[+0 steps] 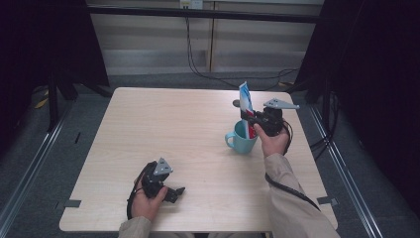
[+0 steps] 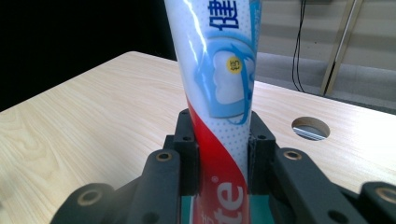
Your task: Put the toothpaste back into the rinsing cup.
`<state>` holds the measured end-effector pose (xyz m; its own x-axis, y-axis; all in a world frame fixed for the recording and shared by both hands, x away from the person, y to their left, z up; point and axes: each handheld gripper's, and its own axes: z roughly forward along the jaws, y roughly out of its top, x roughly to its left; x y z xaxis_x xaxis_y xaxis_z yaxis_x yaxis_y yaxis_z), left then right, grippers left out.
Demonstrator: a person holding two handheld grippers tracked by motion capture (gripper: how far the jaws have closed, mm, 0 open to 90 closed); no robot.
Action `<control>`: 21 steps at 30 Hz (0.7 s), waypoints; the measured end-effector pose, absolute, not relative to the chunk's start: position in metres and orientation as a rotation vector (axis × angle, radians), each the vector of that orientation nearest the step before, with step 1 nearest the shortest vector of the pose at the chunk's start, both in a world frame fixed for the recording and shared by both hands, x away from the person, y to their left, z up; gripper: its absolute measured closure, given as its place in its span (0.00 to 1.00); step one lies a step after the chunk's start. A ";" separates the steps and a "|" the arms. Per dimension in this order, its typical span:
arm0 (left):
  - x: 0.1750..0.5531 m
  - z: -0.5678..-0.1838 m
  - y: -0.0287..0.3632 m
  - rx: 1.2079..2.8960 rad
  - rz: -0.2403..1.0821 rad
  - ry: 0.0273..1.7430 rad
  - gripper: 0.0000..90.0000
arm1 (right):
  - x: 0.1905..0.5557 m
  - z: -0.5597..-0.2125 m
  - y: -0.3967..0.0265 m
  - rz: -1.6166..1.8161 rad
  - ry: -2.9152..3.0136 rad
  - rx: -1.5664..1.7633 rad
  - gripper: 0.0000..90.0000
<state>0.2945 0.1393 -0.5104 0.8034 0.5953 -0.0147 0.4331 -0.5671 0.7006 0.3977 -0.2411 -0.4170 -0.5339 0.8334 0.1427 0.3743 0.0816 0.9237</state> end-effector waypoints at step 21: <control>0.294 -0.510 0.139 2.262 0.289 0.755 0.00 | 0.392 -0.427 -0.244 1.389 1.997 1.189 0.78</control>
